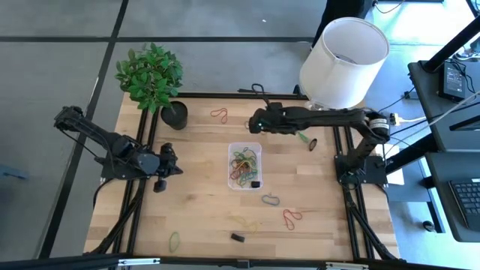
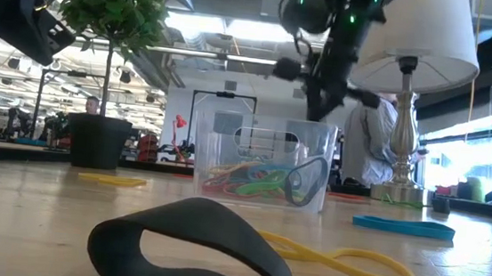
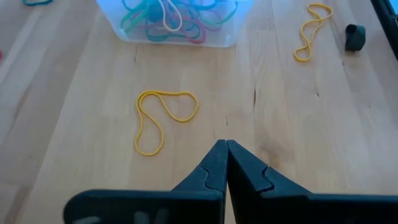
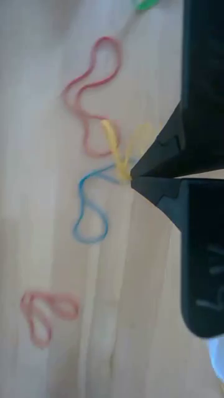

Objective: Pick and place rubber bands into bin
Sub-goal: Put the yellow rubber band into the transparent container, then put the black rubber band into the transparent container

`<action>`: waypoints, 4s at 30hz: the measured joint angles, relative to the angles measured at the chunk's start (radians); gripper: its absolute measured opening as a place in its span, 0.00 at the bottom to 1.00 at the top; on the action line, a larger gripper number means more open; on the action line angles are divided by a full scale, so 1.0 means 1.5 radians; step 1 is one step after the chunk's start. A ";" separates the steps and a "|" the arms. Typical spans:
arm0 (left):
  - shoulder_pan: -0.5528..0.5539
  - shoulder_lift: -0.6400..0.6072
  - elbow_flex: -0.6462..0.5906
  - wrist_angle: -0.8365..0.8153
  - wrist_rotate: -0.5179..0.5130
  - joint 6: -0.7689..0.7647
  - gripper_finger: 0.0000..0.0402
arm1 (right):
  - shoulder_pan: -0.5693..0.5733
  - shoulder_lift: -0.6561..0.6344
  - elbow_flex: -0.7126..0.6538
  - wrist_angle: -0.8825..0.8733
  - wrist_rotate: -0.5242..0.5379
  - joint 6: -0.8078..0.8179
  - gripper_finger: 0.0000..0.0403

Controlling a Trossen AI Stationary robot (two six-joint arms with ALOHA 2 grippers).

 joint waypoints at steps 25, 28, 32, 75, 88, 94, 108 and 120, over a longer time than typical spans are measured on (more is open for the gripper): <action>0.000 0.000 0.000 0.002 -0.037 0.019 0.01 | 0.236 0.021 0.219 -0.082 0.049 -0.029 0.00; 0.000 0.000 0.000 0.004 -0.040 0.019 0.01 | 0.245 0.051 0.219 -0.103 0.048 -0.018 0.00; 0.000 0.001 0.000 0.004 -0.047 0.019 0.01 | 0.239 0.103 0.219 -0.102 0.048 -0.022 0.00; 0.000 0.000 0.000 0.006 -0.032 -0.011 0.01 | 0.196 0.121 0.218 -0.440 -0.009 0.048 0.24; 0.000 0.001 0.000 0.009 -0.033 -0.011 0.01 | 0.197 -0.045 -0.056 -0.290 -0.020 0.155 0.04; 0.000 0.000 0.000 0.017 -0.053 -0.011 0.01 | 0.193 -0.199 -0.227 -0.249 -0.004 0.239 0.04; 0.000 0.001 0.001 0.050 -0.075 -0.027 0.01 | 0.061 -0.425 -0.518 -0.131 -0.009 0.242 0.40; 0.000 0.001 0.001 0.050 -0.095 -0.104 0.01 | -0.015 -0.426 -0.684 0.097 0.036 0.198 0.47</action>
